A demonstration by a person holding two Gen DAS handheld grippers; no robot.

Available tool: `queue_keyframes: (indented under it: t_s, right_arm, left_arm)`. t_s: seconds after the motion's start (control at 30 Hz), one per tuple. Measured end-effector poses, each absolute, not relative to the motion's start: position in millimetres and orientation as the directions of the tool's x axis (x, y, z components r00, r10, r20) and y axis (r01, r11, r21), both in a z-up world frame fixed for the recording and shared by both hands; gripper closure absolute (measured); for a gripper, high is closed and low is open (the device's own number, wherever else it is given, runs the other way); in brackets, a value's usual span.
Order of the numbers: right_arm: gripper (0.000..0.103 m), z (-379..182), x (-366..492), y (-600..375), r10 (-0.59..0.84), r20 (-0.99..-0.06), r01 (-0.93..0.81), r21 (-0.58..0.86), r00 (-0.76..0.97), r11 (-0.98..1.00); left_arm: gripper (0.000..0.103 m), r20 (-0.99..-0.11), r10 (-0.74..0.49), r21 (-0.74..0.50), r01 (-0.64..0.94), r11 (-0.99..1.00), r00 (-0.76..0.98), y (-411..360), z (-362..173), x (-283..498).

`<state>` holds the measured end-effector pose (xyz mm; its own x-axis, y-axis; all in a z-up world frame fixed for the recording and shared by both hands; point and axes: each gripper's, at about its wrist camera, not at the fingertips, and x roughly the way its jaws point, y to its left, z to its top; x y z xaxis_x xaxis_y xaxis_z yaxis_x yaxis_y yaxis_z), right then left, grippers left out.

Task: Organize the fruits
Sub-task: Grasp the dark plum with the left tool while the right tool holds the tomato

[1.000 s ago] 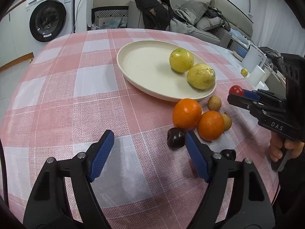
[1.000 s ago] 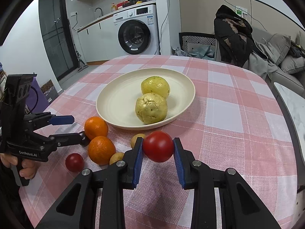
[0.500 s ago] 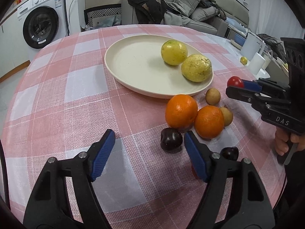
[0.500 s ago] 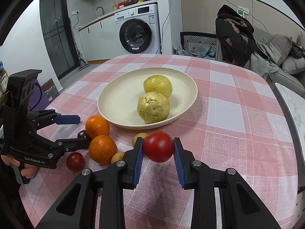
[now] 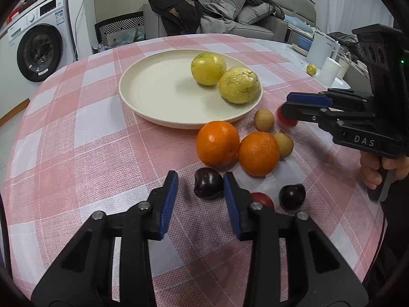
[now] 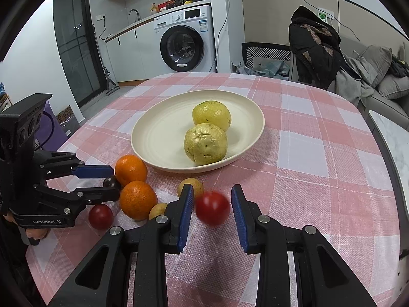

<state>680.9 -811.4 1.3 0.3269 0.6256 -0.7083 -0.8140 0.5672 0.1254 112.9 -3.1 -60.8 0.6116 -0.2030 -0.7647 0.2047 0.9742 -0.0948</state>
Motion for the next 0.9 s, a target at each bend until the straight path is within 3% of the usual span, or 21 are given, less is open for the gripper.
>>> queue_keyframes:
  t_s: [0.17,0.9]
  right_arm:
    - [0.071,-1.1,681.0,-810.1,0.622,-0.715,-0.815,0.127,0.320,0.565]
    - [0.071,-13.8,681.6,-802.7,0.606,-0.765,-0.828,0.183,0.218,0.529]
  left_arm:
    - [0.083,-0.761,-0.230,-0.113,0.225,0.968,0.607,-5.8,-60.7,111.3]
    - [0.083,-0.729,-0.247,-0.149,0.204,0.968,0.638,6.5,-52.1,100.6]
